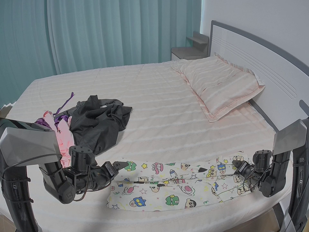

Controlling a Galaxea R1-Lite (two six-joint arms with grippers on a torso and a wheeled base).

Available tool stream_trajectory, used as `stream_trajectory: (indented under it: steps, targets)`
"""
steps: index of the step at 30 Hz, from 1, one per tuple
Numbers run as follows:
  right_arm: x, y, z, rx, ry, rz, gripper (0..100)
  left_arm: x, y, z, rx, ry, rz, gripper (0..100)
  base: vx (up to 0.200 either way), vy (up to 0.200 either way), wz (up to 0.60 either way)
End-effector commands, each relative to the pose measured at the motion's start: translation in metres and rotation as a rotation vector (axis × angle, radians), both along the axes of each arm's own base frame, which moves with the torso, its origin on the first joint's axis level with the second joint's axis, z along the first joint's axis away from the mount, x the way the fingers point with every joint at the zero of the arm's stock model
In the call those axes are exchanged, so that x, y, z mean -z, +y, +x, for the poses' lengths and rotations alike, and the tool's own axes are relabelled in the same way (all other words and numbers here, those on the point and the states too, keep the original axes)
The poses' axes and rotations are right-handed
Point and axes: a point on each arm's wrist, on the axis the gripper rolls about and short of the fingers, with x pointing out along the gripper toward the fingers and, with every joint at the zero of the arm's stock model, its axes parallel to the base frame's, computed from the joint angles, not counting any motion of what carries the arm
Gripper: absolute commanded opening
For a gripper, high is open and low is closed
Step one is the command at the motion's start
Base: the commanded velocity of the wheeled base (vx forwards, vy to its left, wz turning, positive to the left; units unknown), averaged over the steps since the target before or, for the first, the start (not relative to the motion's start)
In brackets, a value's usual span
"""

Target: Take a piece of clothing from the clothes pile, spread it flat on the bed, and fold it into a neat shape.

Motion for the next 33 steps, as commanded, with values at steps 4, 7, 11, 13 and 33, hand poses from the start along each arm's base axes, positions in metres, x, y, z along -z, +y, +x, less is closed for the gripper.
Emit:
stream_trajectory:
  steps: [4,7,11,13,33]
  targets:
    - [0.009,-0.006,0.007,0.029,0.004,0.007,0,0.002,0.000,0.000,0.000,0.005,0.001,100,0.000,0.000,0.00]
    - [0.008,-0.010,0.006,0.044,0.004,0.002,0,0.002,0.000,0.000,0.000,0.007,0.001,100,0.000,0.000,0.00]
    - [0.004,-0.011,0.004,0.050,0.001,-0.002,0,0.002,0.000,0.000,0.002,0.006,0.002,100,0.000,0.000,0.00]
    - [0.001,-0.011,0.003,0.050,-0.004,-0.001,0,0.002,0.000,0.000,0.001,0.006,0.003,100,0.000,0.000,0.00]
    - [-0.019,-0.021,-0.004,0.031,-0.011,-0.005,0,0.006,-0.004,-0.003,0.014,0.014,0.014,100,0.000,0.000,0.00]
